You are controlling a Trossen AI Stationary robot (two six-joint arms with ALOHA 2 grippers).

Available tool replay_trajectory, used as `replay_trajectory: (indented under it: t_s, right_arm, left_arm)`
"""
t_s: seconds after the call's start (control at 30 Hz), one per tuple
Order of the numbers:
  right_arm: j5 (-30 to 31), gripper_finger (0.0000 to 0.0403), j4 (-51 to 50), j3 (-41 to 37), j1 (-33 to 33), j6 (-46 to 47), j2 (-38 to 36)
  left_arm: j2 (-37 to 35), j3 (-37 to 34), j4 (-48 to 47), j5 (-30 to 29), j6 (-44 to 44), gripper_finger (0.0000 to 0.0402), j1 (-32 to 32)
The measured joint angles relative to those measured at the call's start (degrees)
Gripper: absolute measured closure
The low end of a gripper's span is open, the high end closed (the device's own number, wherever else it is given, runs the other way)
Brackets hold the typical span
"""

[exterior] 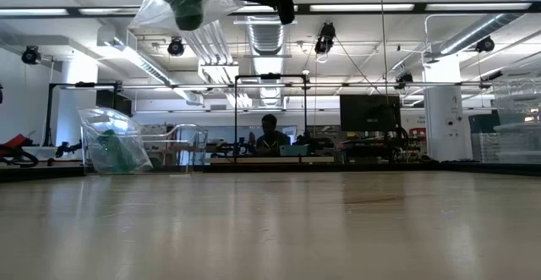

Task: Roll bandage
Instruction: Put the green rolled bandage package into the transparent bin

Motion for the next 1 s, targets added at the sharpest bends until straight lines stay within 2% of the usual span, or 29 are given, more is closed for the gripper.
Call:
replay_trajectory:
  t_s: [0.13,0.33,0.43,0.63,0.73,0.87,0.93,1.0]
  right_arm:
    - [-4.18,0.0225,0.87,0.02,-1.02,2.92,0.00]
    - [-4.99,0.0265,1.97,0.02,-1.15,3.15,0.00]
    - [-5.82,0.0299,1.72,0.02,-1.15,3.01,0.00]
    - [-7.42,0.0393,2.08,0.02,-1.35,-0.33,-0.02]
    - [-10.17,0.0396,2.31,0.02,-1.58,-0.15,-0.02]
    - [-9.99,0.0400,0.97,0.07,-1.70,-1.70,-0.32]
    - [-8.52,0.0401,-1.98,0.09,-2.15,-3.80,-1.35]
    - [-3.50,0.0401,-7.30,0.11,-2.62,-6.84,-2.93]
  left_arm:
    - [0.22,-0.90,2.51,0.03,1.23,0.0401,-0.56]
    - [0.19,-3.59,7.27,0.07,2.70,0.0401,-0.59]
    - [0.39,-4.17,8.96,0.11,3.61,0.0401,-0.59]
    - [1.02,-4.17,10.02,0.20,6.37,0.0401,-0.59]
    - [0.89,-3.97,10.36,0.22,6.53,0.0401,-0.61]
    - [-0.05,-3.97,10.70,0.28,7.92,0.0401,-0.61]
    - [-0.74,-4.00,10.43,0.28,8.48,0.0398,-0.61]
    - [-1.63,-3.99,9.12,0.27,8.46,0.0389,-0.63]
